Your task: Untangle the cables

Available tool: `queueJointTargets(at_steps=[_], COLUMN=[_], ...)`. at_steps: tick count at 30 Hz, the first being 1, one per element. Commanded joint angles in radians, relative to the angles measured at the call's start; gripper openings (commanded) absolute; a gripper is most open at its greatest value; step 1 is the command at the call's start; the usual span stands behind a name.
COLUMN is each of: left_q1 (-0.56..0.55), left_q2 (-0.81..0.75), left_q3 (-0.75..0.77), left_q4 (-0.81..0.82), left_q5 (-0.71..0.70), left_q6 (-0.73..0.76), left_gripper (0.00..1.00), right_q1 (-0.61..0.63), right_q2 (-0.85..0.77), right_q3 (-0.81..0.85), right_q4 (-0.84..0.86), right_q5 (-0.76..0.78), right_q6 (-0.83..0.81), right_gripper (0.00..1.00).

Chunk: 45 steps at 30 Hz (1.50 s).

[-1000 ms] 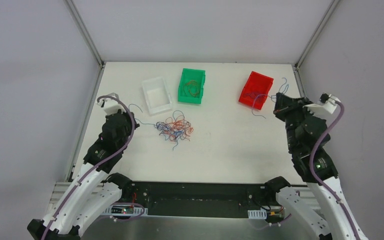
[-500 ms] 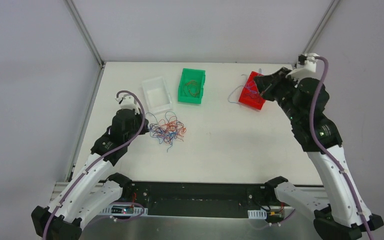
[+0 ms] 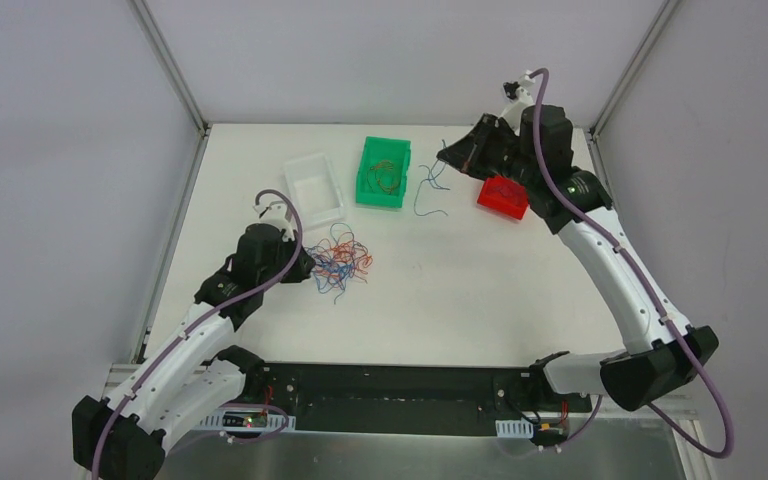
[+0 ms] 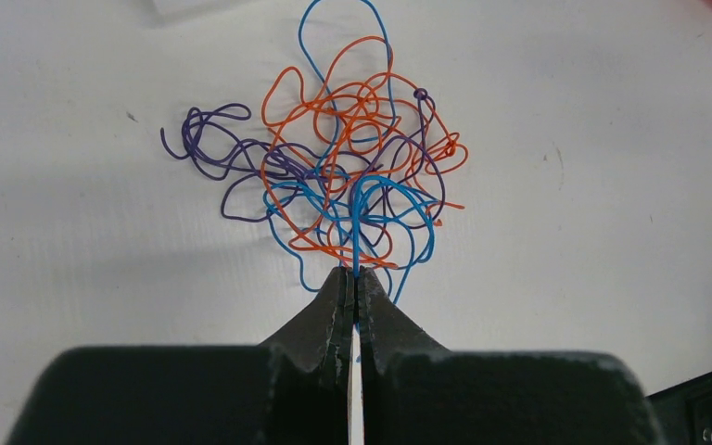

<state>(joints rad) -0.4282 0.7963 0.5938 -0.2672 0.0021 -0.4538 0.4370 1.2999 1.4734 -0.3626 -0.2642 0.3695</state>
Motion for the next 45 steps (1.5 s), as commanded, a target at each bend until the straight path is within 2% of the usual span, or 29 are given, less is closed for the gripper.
queueJointTargets(at_steps=[1, 13, 20, 26, 31, 39, 42, 45], left_q1=[0.002, 0.002, 0.002, 0.002, 0.002, 0.002, 0.002, 0.002], left_q2=[0.002, 0.091, 0.11, 0.053, -0.012, -0.053, -0.057, -0.057], left_q3=[-0.016, 0.003, -0.005, -0.05, -0.087, -0.107, -0.109, -0.109], left_q4=[0.042, 0.068, 0.075, 0.079, 0.077, 0.073, 0.069, 0.065], left_q5=[0.043, 0.023, 0.027, -0.022, -0.047, -0.051, -0.043, -0.037], left_q6=[-0.004, 0.036, 0.026, 0.015, 0.009, -0.005, -0.011, -0.012], left_gripper=[0.0, 0.0, 0.0, 0.0, 0.0, 0.0, 0.0, 0.0], right_q1=[0.007, 0.036, 0.127, 0.189, 0.237, 0.265, 0.266, 0.267], right_q2=[0.021, 0.109, 0.228, 0.384, 0.581, 0.913, 0.99, 1.019], right_q3=[0.06, 0.052, 0.194, 0.362, 0.549, 0.804, 0.828, 0.768], right_q4=[0.063, 0.083, 0.06, 0.128, 0.196, 0.296, 0.297, 0.33], right_q5=[-0.021, -0.116, -0.138, -0.145, -0.144, -0.016, 0.035, 0.073], right_q6=[0.013, 0.0, -0.044, -0.001, 0.042, 0.087, 0.076, 0.068], right_gripper=[0.0, 0.0, 0.0, 0.0, 0.0, 0.0, 0.0, 0.0])
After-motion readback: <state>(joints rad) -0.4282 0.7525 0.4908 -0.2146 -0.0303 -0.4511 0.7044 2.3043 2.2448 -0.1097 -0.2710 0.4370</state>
